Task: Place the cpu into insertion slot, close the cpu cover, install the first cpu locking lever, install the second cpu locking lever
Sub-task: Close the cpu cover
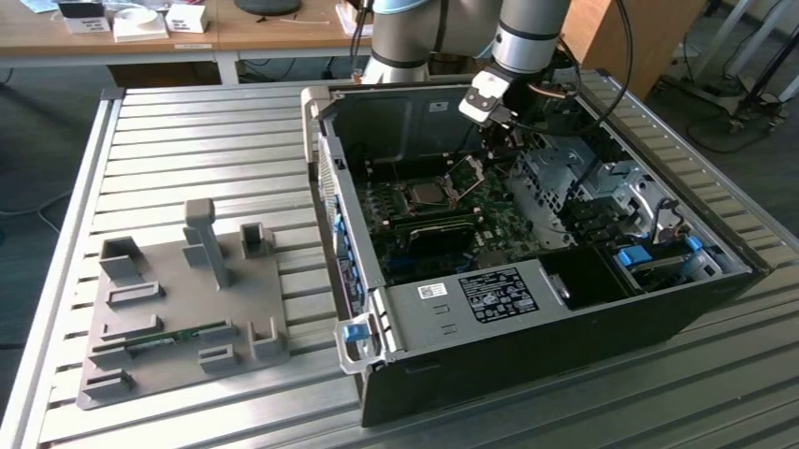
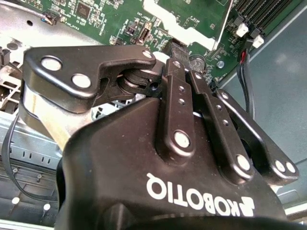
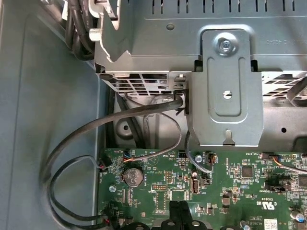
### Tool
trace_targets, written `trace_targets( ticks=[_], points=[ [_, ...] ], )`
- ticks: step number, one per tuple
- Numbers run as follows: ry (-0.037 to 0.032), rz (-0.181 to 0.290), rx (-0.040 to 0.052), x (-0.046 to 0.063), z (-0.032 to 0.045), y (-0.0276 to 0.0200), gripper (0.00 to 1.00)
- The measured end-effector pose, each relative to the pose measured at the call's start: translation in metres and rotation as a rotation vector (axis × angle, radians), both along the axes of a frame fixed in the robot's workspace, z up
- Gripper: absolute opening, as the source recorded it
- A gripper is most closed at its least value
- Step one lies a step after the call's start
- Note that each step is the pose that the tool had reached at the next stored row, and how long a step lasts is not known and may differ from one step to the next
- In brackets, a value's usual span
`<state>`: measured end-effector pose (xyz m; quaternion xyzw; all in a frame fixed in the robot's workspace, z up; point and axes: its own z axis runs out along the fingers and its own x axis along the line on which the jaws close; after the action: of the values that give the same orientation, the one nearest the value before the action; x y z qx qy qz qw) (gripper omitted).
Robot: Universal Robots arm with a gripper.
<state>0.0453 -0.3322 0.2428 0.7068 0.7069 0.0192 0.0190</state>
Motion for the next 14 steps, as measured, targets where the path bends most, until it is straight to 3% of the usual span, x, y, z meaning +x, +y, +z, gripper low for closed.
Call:
trace_targets(
  ticks=[6,14],
  points=[
    [-0.0032,0.0,0.0002,-0.004,-0.0002,0.0,0.11],
    [-0.0244,0.0,0.0004,-0.026,-0.0001,0.0,0.11]
  ],
)
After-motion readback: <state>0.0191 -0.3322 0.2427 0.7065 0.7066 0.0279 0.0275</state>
